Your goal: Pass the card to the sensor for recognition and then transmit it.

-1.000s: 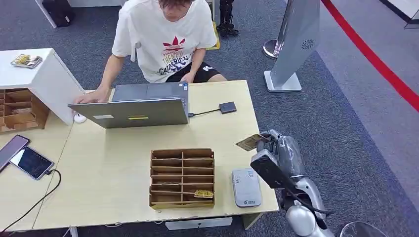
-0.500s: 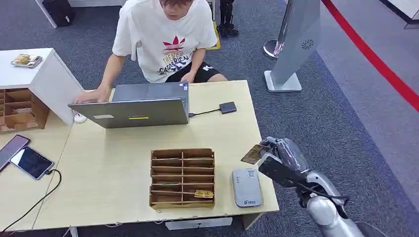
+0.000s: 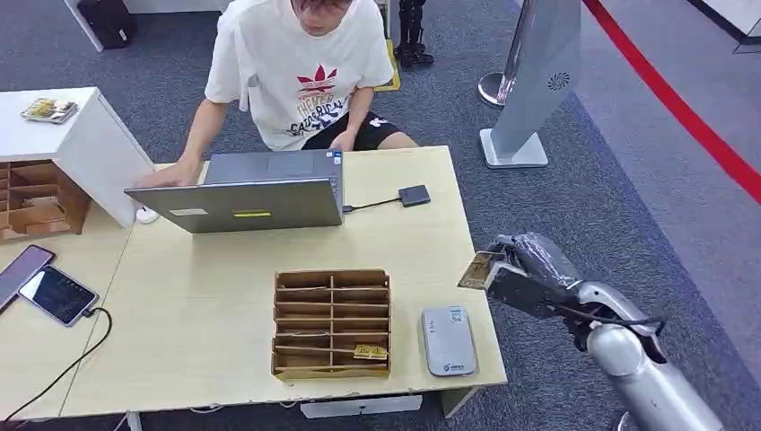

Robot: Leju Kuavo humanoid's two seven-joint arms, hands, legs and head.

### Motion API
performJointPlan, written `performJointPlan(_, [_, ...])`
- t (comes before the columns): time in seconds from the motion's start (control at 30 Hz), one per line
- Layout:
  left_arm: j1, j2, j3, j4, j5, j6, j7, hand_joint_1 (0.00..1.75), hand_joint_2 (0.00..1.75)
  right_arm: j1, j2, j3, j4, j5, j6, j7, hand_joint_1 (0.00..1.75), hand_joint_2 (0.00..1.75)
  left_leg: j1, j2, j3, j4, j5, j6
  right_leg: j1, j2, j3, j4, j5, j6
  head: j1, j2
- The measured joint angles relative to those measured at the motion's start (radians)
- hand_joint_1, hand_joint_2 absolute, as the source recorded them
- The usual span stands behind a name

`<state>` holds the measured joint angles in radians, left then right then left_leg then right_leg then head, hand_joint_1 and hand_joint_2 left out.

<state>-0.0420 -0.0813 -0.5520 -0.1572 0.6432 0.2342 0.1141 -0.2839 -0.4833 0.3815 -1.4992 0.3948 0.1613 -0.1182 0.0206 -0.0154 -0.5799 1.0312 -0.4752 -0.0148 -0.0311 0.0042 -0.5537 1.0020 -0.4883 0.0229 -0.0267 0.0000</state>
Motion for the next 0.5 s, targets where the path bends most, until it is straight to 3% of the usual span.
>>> performJointPlan(0.3, [0.0, 0.001, 0.0, 0.0, 0.003, -0.003, 0.0, 0.0, 0.0, -0.054, -0.05, 0.043, 0.021, -0.006, 0.019, 0.0, 1.75, 1.75, 0.0, 0.0, 0.0, 0.0, 0.0, 0.0, 0.0, 0.0, 0.0, 0.0, 0.0, 0.0, 0.0, 0.0])
performJointPlan(0.5, [0.0, 0.001, 0.0, 0.0, 0.006, -0.004, 0.0, 0.0, 0.0, -0.102, -0.087, 0.128, -0.002, -0.021, 0.043, 0.0, 1.75, 1.75, 0.0, 0.0, 0.0, 0.0, 0.0, 0.0, 0.0, 0.0, 0.0, 0.0, 0.0, 0.0, 0.0, 0.0])
